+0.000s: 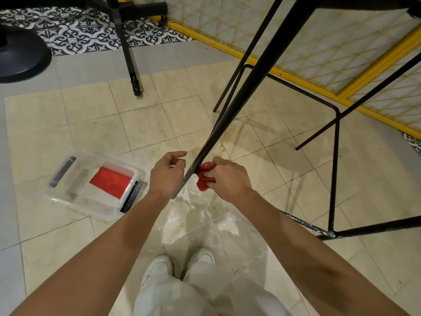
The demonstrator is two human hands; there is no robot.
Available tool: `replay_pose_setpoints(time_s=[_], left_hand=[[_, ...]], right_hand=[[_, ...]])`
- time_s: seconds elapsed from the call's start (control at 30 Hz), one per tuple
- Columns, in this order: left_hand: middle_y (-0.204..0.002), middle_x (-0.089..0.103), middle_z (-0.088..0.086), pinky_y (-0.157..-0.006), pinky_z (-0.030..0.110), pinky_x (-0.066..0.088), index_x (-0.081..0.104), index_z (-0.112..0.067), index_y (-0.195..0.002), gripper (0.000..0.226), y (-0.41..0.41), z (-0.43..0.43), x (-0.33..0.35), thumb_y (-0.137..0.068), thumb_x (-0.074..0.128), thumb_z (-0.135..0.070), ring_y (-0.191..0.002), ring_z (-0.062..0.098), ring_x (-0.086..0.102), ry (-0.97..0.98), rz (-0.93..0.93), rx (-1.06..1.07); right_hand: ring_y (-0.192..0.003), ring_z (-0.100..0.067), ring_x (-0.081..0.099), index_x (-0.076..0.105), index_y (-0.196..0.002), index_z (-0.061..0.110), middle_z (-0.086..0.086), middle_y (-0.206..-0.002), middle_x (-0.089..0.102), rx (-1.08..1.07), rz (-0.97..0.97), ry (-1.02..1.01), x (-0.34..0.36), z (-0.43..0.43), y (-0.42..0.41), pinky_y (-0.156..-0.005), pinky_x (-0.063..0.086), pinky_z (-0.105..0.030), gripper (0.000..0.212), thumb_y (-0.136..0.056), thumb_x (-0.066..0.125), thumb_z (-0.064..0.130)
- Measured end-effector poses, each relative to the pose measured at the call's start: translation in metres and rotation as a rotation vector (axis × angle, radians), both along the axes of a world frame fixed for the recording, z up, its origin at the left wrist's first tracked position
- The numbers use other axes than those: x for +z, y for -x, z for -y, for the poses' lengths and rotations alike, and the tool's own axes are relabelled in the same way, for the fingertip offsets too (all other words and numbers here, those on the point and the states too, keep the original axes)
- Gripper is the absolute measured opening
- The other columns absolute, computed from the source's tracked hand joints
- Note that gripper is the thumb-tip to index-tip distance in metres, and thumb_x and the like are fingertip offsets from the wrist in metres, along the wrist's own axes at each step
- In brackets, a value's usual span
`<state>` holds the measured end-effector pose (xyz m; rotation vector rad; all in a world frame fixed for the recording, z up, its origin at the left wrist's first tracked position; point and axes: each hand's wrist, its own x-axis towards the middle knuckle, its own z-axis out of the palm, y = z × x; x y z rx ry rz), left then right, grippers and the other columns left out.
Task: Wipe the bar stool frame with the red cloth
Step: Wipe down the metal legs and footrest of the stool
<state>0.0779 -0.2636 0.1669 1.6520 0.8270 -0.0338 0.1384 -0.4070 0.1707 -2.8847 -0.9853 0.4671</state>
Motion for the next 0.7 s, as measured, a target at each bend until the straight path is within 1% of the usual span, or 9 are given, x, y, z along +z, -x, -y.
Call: replay_pose_setpoints(time_s=[0.1,0.2,0.27,0.33,0.43,0.5,0.6,0.63,0.7], left_hand=[[-0.107,0.061,-0.006,-0.064,0.013,0.037,0.062,-0.028,-0.113,0.027,-0.001,-0.003,0.0,-0.093,0.047,-0.019,-0.076,-0.001,0.054,0.025,0.008,0.014],[-0.107,0.061,-0.006,-0.066,0.014,0.038,0.062,-0.029,-0.112,0.025,-0.003,-0.003,-0.003,-0.093,0.048,-0.019,-0.079,0.0,0.055,0.051,0.015,0.021],[-0.108,0.062,-0.005,-0.073,0.018,0.04,0.062,-0.03,-0.111,0.025,-0.006,-0.002,-0.003,-0.093,0.049,-0.02,-0.083,0.001,0.056,0.063,0.019,0.029],[-0.109,0.062,-0.005,-0.08,0.021,0.04,0.062,-0.03,-0.11,0.025,-0.01,-0.001,-0.005,-0.093,0.049,-0.02,-0.088,0.003,0.056,0.074,0.024,0.042],[-0.108,0.063,-0.003,-0.077,0.02,0.039,0.063,-0.029,-0.111,0.025,-0.015,-0.001,-0.006,-0.093,0.049,-0.019,-0.087,0.002,0.056,0.083,0.031,0.051],[-0.108,0.063,-0.003,-0.072,0.016,0.038,0.063,-0.027,-0.112,0.025,-0.019,-0.001,-0.008,-0.093,0.05,-0.019,-0.086,0.003,0.056,0.08,0.036,0.058],[-0.106,0.062,-0.005,-0.068,0.012,0.036,0.063,-0.028,-0.11,0.024,-0.025,-0.001,-0.009,-0.093,0.049,-0.019,-0.083,0.0,0.055,0.076,0.039,0.074],[-0.106,0.062,-0.005,-0.069,0.013,0.036,0.063,-0.028,-0.11,0.023,-0.027,0.001,-0.009,-0.093,0.048,-0.019,-0.083,0.001,0.055,0.071,0.037,0.067],[-0.106,0.062,-0.005,-0.075,0.017,0.036,0.062,-0.028,-0.109,0.023,-0.03,0.005,-0.009,-0.094,0.048,-0.019,-0.089,0.004,0.055,0.063,0.035,0.057]], right_hand=[[-0.088,-0.013,0.053,0.062,-0.114,0.042,0.004,-0.098,0.052,-0.069,-0.03,0.01,0.009,0.003,-0.016,-0.075,0.047,-0.029,0.029,-0.09,0.048,0.052],[-0.081,-0.009,0.047,0.062,-0.114,0.036,0.007,-0.093,0.05,-0.251,0.026,-0.035,0.005,-0.007,-0.037,-0.074,0.045,-0.027,0.032,-0.088,0.052,0.052],[-0.082,-0.009,0.052,0.063,-0.109,0.028,0.007,-0.094,0.055,-0.386,0.073,-0.152,0.0,-0.017,-0.05,-0.075,0.047,-0.027,0.033,-0.085,0.057,0.05],[-0.087,-0.014,0.059,0.064,-0.107,0.025,0.004,-0.099,0.061,-0.432,0.061,-0.2,-0.006,-0.027,-0.057,-0.077,0.05,-0.029,0.031,-0.086,0.059,0.046],[-0.086,-0.016,0.063,0.062,-0.106,0.023,0.003,-0.095,0.066,-0.488,0.003,-0.199,-0.019,-0.036,-0.054,-0.078,0.055,-0.034,0.034,-0.081,0.066,0.046],[-0.082,-0.014,0.063,0.06,-0.106,0.026,0.008,-0.09,0.066,-0.486,0.001,-0.177,-0.028,-0.034,-0.05,-0.074,0.056,-0.032,0.038,-0.077,0.069,0.048],[-0.075,-0.006,0.054,0.06,-0.107,0.033,0.019,-0.084,0.057,-0.368,-0.007,-0.118,-0.028,-0.029,-0.042,-0.065,0.047,-0.019,0.035,-0.077,0.068,0.051],[-0.076,-0.006,0.054,0.061,-0.107,0.035,0.02,-0.085,0.056,-0.332,-0.002,-0.098,-0.027,-0.025,-0.041,-0.065,0.046,-0.019,0.036,-0.078,0.066,0.053],[-0.08,-0.008,0.058,0.063,-0.106,0.037,0.016,-0.09,0.062,-0.296,0.019,-0.067,-0.026,-0.023,-0.043,-0.071,0.052,-0.025,0.037,-0.077,0.063,0.059]])
